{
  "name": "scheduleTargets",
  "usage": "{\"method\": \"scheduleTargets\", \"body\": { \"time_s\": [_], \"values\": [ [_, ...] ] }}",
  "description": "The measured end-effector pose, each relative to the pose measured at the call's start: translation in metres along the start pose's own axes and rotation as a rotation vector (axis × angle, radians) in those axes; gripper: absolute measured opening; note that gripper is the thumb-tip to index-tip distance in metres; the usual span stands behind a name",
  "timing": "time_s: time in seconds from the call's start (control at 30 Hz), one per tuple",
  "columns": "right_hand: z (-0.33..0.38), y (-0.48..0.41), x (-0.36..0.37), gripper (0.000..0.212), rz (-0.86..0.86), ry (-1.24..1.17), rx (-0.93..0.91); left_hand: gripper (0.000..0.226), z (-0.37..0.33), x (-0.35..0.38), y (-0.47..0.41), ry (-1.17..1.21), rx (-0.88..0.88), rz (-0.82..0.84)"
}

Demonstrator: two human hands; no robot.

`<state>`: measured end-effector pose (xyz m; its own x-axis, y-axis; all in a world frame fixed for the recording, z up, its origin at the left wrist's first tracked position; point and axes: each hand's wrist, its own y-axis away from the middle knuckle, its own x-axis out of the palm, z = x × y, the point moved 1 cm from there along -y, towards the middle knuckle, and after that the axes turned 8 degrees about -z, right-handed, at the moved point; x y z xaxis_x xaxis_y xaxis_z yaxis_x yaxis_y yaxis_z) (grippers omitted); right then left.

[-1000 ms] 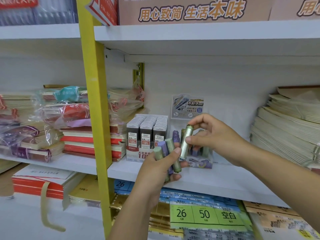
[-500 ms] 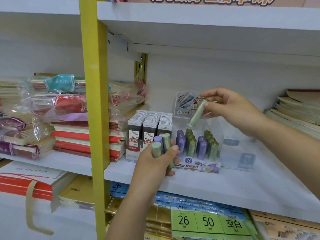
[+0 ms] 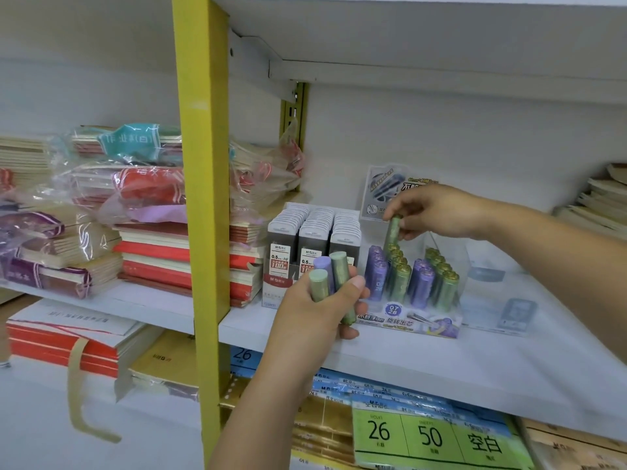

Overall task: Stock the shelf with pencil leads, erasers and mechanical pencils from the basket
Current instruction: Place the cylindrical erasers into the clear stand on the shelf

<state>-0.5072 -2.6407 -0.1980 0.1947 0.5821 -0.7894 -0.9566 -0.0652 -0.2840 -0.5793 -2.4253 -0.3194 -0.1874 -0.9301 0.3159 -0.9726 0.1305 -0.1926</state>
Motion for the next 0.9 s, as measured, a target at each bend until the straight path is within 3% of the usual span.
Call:
{"method": "scheduleTargets", "body": {
  "time_s": [0.27, 0.77, 0.9],
  "values": [
    [-0.002, 0.0, 0.002, 0.031, 0.06, 0.035, 0.014, 0.013, 0.001, -0.001, 0.001, -0.024, -0.003, -0.001],
    [-0.007, -0.004, 0.013, 0.007, -0.003, 0.059, 0.048, 0.018, 0.0, -0.003, 0.002, -0.035, -0.021, 0.001],
    [0.002, 0.003, 0.011, 0.017, 0.021, 0.235, 0.054, 0.019, -0.002, -0.004, 0.004, -0.031, -0.025, 0.018]
  ]
}}
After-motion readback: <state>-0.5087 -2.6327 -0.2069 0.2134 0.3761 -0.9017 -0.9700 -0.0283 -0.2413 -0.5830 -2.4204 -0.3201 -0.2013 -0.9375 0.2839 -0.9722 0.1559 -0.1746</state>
